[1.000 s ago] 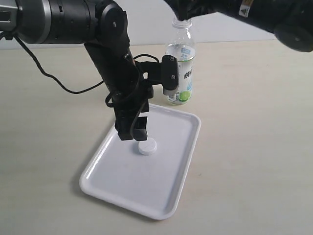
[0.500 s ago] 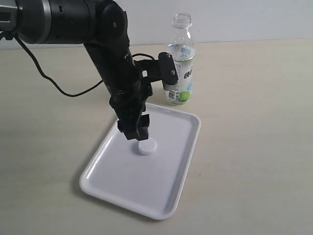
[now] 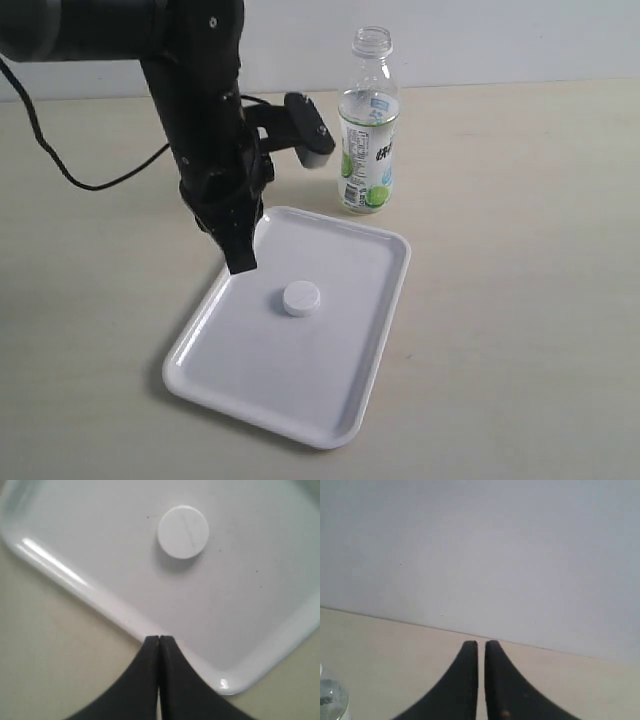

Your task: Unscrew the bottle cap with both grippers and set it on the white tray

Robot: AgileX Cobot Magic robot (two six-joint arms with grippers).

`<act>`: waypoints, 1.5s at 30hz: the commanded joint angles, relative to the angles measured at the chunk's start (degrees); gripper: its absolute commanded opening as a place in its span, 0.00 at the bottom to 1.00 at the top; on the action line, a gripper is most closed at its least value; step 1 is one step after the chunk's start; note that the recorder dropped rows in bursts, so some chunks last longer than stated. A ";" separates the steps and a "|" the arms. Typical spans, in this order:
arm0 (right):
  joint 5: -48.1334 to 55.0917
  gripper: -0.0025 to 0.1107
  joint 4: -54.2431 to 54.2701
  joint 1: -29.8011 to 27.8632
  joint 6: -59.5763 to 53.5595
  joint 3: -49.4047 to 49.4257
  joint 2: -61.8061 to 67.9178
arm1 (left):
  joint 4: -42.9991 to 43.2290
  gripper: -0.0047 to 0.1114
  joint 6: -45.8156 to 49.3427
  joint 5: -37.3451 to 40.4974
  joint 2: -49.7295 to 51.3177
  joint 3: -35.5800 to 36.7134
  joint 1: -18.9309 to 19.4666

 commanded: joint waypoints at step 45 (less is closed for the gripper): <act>-17.23 0.02 23.39 -0.14 -3.48 60.90 -58.54 | -20.22 0.04 -23.19 -89.15 -82.19 84.31 3.07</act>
